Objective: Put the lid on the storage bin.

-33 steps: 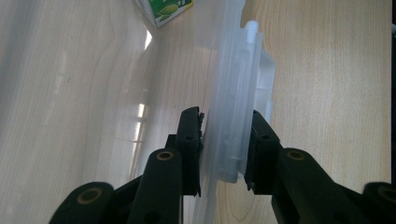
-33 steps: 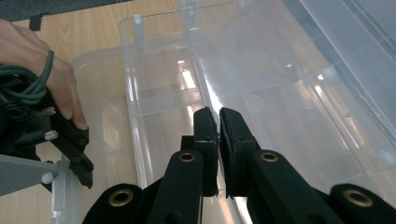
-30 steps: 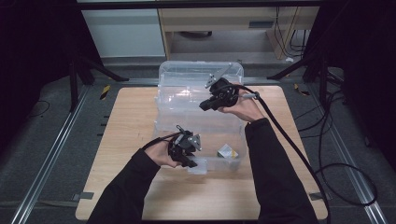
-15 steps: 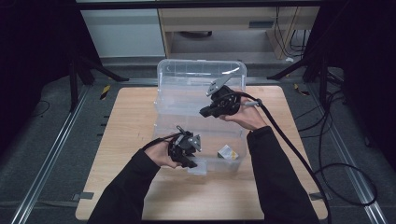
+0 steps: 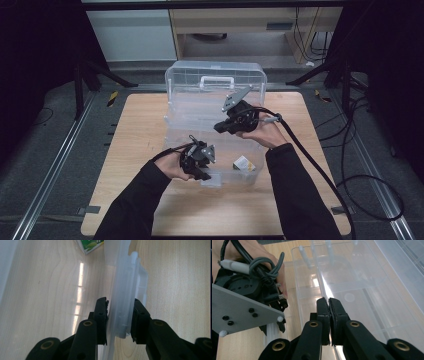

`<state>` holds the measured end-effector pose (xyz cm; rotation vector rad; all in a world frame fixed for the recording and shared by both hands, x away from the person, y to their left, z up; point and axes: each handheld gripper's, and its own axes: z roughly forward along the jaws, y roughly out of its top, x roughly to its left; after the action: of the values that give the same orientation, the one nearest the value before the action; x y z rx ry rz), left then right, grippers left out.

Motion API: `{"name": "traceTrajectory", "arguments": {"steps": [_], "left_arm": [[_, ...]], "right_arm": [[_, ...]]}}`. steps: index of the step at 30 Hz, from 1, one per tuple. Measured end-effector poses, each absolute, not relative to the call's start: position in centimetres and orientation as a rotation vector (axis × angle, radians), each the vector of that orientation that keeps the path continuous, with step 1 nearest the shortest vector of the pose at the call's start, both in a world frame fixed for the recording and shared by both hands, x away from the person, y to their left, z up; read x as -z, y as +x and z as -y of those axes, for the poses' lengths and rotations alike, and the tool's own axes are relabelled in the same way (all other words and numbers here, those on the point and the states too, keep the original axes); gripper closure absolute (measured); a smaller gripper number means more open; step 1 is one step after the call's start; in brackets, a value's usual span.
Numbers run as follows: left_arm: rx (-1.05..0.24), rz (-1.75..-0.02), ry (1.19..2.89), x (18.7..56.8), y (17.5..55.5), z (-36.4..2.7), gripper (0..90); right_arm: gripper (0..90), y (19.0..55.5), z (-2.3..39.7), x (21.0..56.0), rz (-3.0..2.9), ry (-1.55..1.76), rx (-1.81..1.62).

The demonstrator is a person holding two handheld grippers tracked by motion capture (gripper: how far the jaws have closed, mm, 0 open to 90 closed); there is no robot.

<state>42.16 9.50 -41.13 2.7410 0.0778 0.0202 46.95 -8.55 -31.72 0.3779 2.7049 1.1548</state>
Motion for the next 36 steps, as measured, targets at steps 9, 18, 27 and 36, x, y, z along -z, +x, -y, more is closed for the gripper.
{"name": "traceTrajectory", "arguments": {"steps": [9,18,27,36], "left_arm": [[-0.066,-0.051,2.751,41.0,41.8,-9.4,68.6],[-0.105,-0.059,2.746,41.1,41.3,-9.4,66.4],[-0.129,-0.087,2.661,39.8,40.5,-10.5,61.7],[-0.203,-0.182,2.526,36.8,39.2,-13.2,60.3]], "right_arm": [[87.9,46.0,8.7,32.3,-2.704,0.374,-1.170],[88.2,45.3,8.9,33.0,-2.700,0.366,-1.211],[88.2,44.7,8.7,33.3,-2.731,0.341,-1.186],[87.4,44.5,8.8,33.4,-2.715,0.361,-1.189]]}}
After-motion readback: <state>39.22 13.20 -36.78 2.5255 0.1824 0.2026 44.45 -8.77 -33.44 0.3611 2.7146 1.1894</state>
